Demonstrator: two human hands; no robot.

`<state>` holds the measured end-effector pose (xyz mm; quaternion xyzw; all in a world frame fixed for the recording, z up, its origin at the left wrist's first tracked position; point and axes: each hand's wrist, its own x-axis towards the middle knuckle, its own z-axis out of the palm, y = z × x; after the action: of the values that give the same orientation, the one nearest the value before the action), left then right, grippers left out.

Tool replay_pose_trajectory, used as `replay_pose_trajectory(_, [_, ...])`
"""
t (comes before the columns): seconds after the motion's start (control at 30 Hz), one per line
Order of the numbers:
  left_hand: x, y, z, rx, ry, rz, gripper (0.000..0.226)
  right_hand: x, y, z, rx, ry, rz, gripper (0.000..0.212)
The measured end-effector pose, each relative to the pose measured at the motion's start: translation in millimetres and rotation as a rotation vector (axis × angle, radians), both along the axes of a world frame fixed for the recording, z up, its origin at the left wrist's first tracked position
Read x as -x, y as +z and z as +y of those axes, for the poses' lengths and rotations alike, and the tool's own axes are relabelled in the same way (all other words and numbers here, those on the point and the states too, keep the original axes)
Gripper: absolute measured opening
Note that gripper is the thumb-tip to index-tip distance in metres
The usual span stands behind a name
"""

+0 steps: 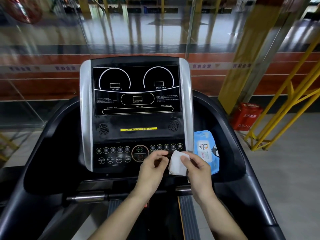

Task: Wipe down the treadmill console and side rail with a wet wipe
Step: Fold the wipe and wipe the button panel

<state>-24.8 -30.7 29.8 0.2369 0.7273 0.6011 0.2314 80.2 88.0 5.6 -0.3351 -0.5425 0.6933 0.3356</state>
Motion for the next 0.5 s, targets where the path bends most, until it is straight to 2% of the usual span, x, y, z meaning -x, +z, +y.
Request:
replay_pose_trajectory(0.1, [2.9, -7.0, 3.6, -0.005, -0.038, -0.003, 0.021, 0.6, -1.5, -1.8, 0.1, 0.032, 0.065, 0.018])
replay_pose_trajectory(0.23, [3.5, -14.5, 9.7, -0.039, -0.062, -0.007, 0.018, -3.3, -3.3, 2.0, 0.149, 0.094, 0.049, 0.015])
replay_pose_trajectory(0.37, [8.9, -20.7, 11.5, -0.016, -0.057, -0.006, 0.016, -9.7, -5.8, 9.9, 0.044, 0.269, -0.076, 0.032])
replay_pose_trajectory(0.5, [13.0, -25.5, 9.9, 0.031, -0.135, 0.064, 0.016, -10.4, 1.1, 23.3, -0.039, 0.364, -0.162, 0.013])
